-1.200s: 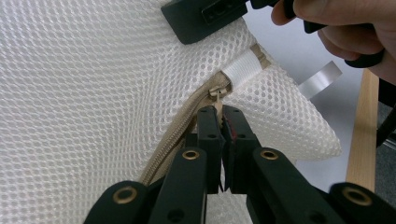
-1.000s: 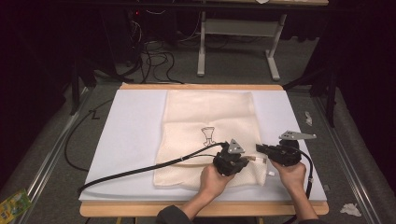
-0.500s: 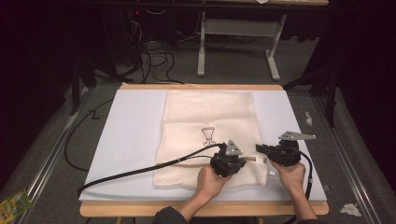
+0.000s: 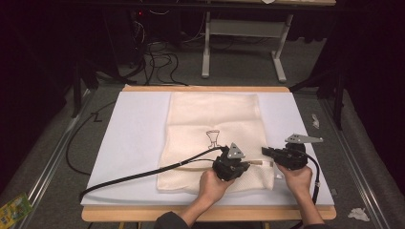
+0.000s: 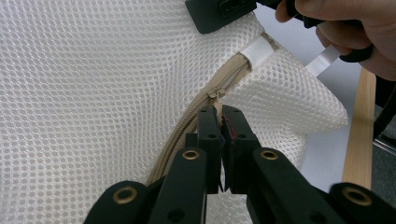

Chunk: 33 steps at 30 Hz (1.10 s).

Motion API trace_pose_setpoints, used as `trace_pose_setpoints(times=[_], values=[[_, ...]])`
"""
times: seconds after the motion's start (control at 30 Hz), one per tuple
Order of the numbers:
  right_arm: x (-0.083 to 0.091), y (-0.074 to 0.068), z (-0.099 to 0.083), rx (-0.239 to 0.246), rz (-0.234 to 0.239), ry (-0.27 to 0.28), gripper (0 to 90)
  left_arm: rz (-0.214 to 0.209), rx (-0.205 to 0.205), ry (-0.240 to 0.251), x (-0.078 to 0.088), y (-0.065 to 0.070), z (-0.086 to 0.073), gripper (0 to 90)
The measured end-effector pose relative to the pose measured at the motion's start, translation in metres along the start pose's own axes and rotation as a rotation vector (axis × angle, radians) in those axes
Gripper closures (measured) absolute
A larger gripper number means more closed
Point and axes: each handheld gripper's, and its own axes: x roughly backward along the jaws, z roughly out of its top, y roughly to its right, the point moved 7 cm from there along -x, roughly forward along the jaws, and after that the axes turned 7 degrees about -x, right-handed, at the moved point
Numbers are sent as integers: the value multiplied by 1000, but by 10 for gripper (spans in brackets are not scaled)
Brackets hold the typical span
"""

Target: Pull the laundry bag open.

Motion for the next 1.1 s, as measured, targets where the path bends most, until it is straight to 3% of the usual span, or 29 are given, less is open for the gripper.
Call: trace_pose_setpoints(times=[0.2,0.7,0.87,1.1], values=[[-1,3,-2,-3,-3,-4,880,-9,18,-4,-1,-2,-2,871],[-3,2,-3,4,-8,-6,880,5,4,-12,6,-4,-5,871],[-2,4,-4,4,-7,-12,880,-1,23,-1,10,-8,-9,871],[-4,2,-3,1,-5,-12,880,12,6,-5,15,-8,-11,871]])
